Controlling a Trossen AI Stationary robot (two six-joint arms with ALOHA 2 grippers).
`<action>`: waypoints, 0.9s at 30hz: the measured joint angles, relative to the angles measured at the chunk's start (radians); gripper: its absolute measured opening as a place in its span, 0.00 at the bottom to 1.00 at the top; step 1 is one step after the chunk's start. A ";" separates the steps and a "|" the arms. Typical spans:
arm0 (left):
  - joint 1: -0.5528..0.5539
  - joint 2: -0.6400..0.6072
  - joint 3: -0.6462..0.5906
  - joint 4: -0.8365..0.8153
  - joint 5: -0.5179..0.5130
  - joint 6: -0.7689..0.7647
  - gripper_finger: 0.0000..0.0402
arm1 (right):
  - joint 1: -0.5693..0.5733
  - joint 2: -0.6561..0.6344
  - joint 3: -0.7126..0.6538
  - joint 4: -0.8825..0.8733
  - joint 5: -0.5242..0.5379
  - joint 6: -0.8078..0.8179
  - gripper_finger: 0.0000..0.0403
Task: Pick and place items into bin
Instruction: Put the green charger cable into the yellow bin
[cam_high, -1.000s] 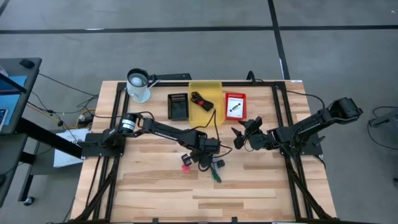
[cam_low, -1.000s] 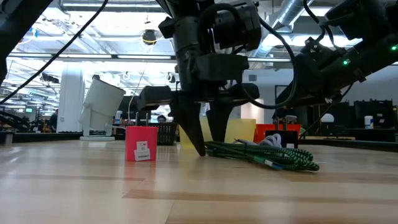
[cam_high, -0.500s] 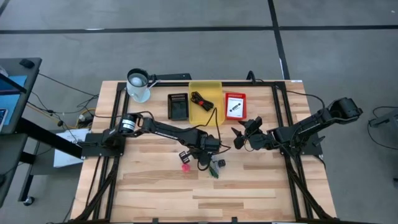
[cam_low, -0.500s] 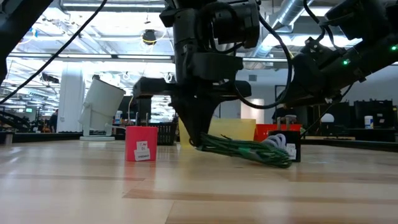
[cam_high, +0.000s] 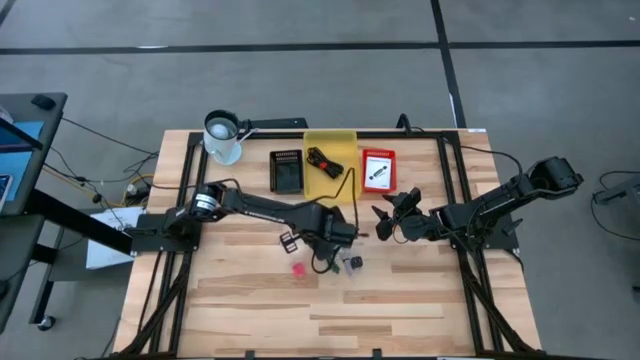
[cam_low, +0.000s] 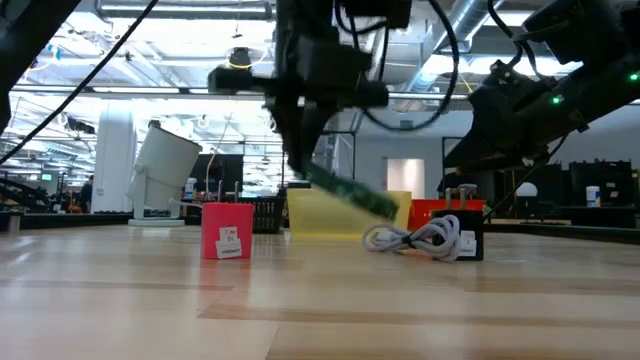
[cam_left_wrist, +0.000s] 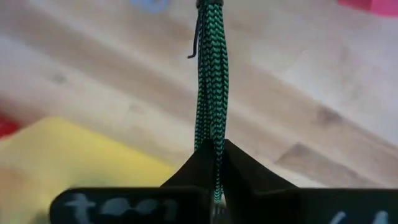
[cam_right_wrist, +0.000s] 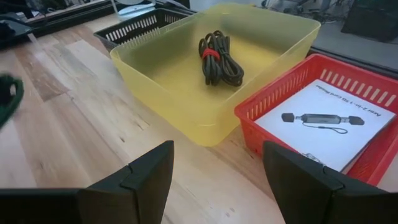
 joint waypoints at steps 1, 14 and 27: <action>0.008 0.000 0.028 -0.023 -0.002 -0.005 0.00 | 0.000 0.000 0.000 0.000 -0.002 0.003 0.59; 0.244 -0.024 0.355 -0.013 -0.103 -0.113 0.00 | 0.037 0.000 0.000 0.000 -0.051 0.017 0.59; 0.520 -0.023 0.298 0.026 0.132 -0.745 0.00 | 0.080 0.000 0.000 0.013 -0.051 0.026 0.59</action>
